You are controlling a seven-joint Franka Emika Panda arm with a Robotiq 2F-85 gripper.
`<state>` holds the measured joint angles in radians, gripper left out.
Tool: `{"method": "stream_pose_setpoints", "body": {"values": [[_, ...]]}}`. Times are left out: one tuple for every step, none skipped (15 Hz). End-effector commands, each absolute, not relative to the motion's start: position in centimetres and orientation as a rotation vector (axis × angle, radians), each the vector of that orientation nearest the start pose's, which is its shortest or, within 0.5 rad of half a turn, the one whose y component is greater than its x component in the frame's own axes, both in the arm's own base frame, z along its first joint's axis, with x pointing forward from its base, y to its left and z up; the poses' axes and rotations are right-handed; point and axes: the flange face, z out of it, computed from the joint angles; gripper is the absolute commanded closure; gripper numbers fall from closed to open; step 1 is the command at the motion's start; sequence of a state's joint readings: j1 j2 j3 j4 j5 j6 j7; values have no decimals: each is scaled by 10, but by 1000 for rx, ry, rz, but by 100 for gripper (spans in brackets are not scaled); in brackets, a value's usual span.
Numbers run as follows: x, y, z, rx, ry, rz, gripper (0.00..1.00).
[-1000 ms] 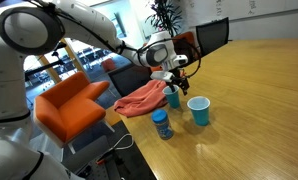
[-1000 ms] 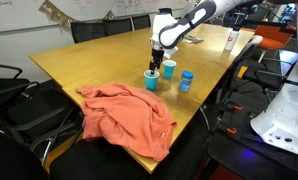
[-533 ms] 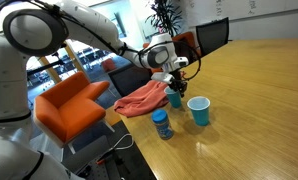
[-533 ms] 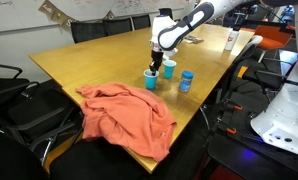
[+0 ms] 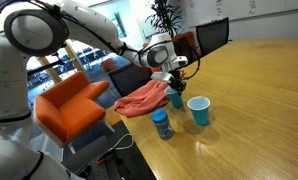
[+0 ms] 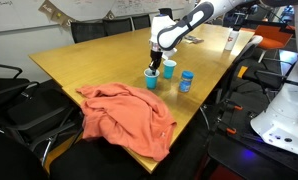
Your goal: Pour the contents of the left cup into the right cup
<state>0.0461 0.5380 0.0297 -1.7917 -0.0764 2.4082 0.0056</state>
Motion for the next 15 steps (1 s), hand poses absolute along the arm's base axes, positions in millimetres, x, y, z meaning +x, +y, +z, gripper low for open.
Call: {"method": "stream_pose_setpoints", "body": {"values": [[660, 51, 296, -3177, -182, -195, 99], [657, 48, 312, -3175, -183, -217, 99], [655, 46, 326, -3177, -182, -230, 99], [654, 44, 341, -3170, -179, -252, 99], [652, 40, 358, -3168, -174, -268, 99], [649, 36, 373, -3182, -165, -271, 99], [645, 32, 389, -3197, -156, -278, 99], [642, 28, 403, -3210, -162, -270, 99], [636, 23, 416, -3245, -161, -246, 99], [632, 18, 427, -3272, -166, -232, 99], [626, 11, 437, -3321, -175, -199, 99], [620, 5, 445, -3360, -195, -170, 99], [614, -3, 451, -3403, -205, -147, 99], [609, -10, 456, -3447, -210, -132, 99], [604, -17, 458, -3487, -214, -119, 99]]}}
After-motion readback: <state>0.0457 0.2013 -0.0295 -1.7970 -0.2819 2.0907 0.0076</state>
